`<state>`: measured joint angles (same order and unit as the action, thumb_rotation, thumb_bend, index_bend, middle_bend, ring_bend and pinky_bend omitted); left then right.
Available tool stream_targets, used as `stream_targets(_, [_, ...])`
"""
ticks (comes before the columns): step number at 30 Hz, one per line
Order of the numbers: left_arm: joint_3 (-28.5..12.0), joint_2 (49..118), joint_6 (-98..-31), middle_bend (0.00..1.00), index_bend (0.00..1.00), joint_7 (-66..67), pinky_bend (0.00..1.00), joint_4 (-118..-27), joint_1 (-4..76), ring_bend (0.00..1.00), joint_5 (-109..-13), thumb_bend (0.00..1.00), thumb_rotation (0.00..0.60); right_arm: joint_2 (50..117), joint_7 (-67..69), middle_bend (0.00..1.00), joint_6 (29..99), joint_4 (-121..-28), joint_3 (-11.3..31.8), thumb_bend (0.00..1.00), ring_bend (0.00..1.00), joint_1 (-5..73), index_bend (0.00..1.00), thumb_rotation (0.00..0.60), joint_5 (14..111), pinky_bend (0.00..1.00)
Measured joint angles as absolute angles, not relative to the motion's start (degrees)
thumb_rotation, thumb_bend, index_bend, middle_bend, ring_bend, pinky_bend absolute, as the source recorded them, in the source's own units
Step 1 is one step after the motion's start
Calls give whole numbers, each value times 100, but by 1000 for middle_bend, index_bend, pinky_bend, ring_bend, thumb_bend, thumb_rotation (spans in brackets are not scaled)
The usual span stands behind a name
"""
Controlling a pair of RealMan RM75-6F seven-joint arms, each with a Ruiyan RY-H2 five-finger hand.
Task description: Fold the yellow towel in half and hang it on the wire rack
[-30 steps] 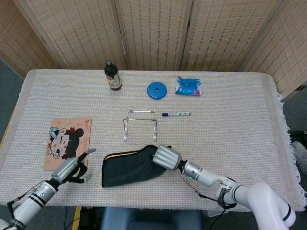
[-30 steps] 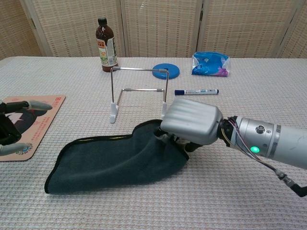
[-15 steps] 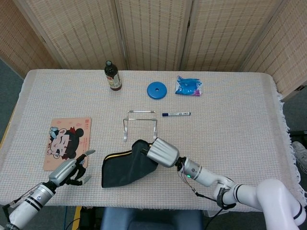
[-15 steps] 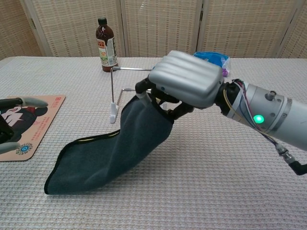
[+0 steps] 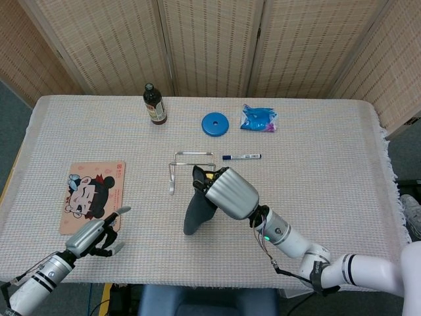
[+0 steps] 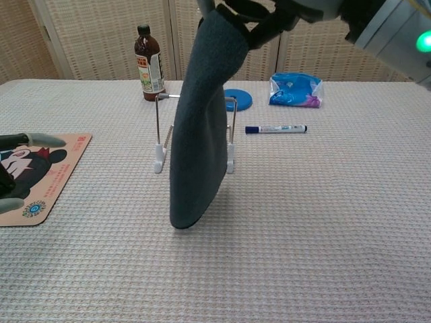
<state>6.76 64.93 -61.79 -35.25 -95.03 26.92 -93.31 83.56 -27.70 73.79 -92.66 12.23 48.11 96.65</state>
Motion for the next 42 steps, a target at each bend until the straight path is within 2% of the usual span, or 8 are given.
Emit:
stream_targets(9, [723, 6472, -6236, 913, 0, -3595, 918, -9490, 2687, 729, -9435, 424, 600, 8258, -3513, 901, 7141, -9619, 1520, 503, 995, 4741, 802, 600, 8994, 1000])
stream_targets(18, [802, 6443, -6344, 913, 0, -3711, 919, -9405, 2592, 729, -9458, 424, 600, 8723, -3867, 901, 6829, -9168, 1872, 503, 995, 5032, 802, 600, 8362, 1000])
stream_targets(31, [830, 6434, -6354, 913, 0, -3812, 919, -9299, 2534, 729, -9405, 424, 600, 9499, -4250, 901, 6342, -7812, 2436, 504, 995, 5866, 802, 600, 7480, 1000])
stream_targets(42, [830, 6439, -6342, 913, 0, -3837, 919, -9261, 2454, 729, -9267, 424, 600, 10011, -4113, 901, 5791, -6164, 2542, 503, 995, 6506, 802, 600, 7064, 1000])
